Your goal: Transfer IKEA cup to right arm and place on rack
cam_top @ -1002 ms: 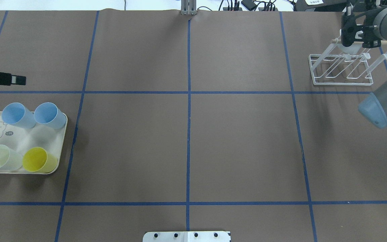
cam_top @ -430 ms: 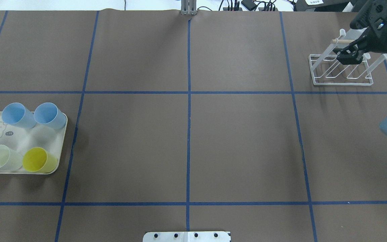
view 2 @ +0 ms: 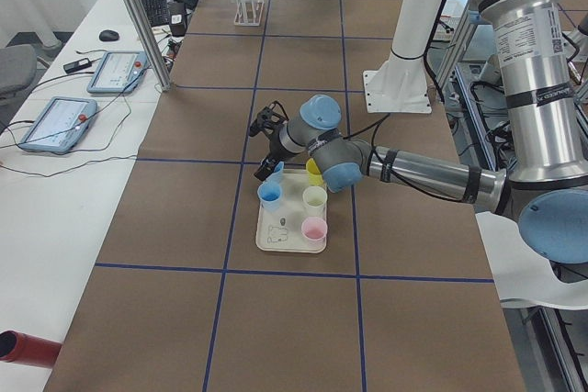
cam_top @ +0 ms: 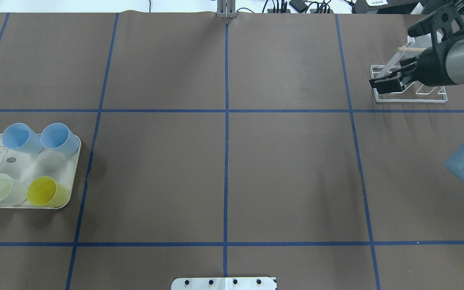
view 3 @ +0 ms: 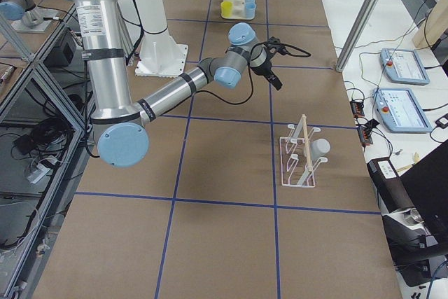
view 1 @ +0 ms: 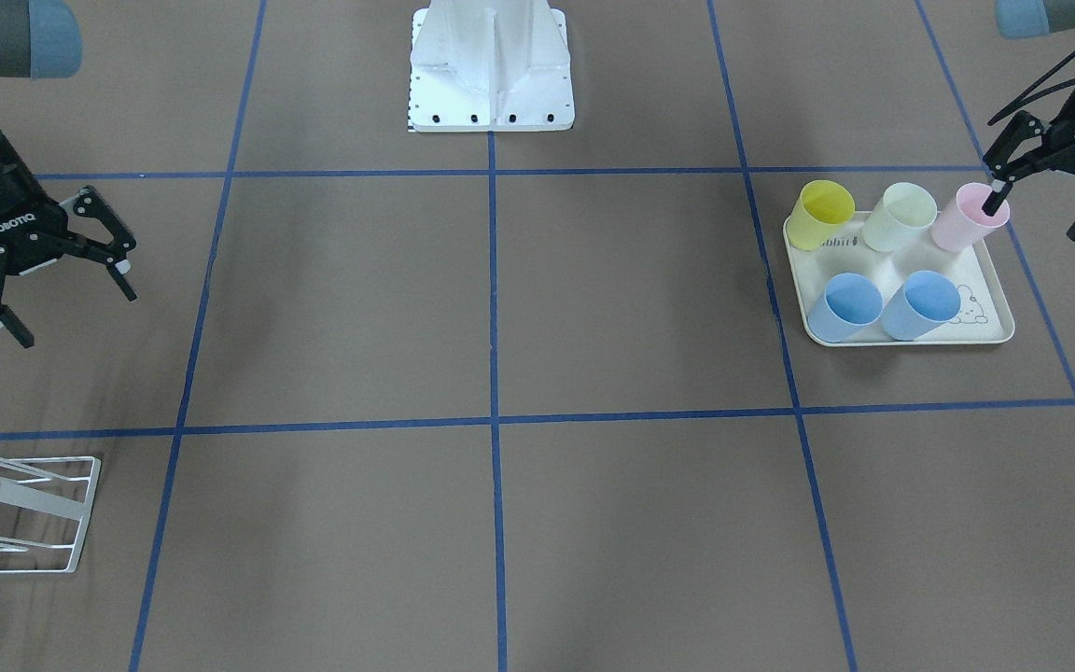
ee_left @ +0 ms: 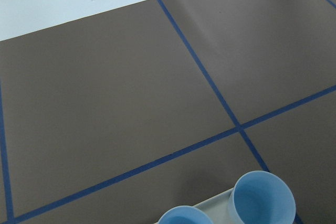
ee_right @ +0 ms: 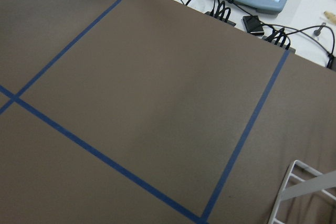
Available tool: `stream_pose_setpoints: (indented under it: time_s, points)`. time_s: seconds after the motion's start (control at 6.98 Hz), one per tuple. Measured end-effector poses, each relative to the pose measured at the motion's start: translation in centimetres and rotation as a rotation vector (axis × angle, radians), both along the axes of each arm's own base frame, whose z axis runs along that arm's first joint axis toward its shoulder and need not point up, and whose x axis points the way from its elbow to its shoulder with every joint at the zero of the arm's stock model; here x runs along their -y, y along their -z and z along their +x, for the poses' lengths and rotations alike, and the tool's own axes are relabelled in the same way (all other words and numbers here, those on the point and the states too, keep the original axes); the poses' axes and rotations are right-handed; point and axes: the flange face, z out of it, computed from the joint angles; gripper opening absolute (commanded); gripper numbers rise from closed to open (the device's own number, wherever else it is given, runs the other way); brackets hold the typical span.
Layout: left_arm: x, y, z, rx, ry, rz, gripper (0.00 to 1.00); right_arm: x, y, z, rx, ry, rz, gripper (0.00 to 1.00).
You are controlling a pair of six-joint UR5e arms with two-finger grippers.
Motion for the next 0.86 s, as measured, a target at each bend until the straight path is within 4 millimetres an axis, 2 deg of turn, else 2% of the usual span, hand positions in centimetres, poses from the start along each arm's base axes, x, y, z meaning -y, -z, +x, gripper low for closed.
stream_pose_setpoints:
  time_s: [0.29,0.57,0.72,0.86]
  points:
    - [-0.3,-3.7,1.9,0.046,-0.014,-0.051,1.00,-0.7,0.6,-1.8,0.031,0.020,-0.033,1.00]
    - [0.3,-7.4,3.6,0.047,-0.024,-0.059,1.00,-0.9,0.7,-2.1,0.036,0.025,-0.033,1.00]
    - [1.1,-8.2,5.1,0.029,-0.017,-0.065,0.99,-0.9,0.8,-2.1,0.037,0.024,-0.032,1.00]
    - [1.6,-8.4,6.9,0.021,-0.014,-0.068,0.94,-0.9,0.8,-2.1,0.038,0.023,-0.030,1.00]
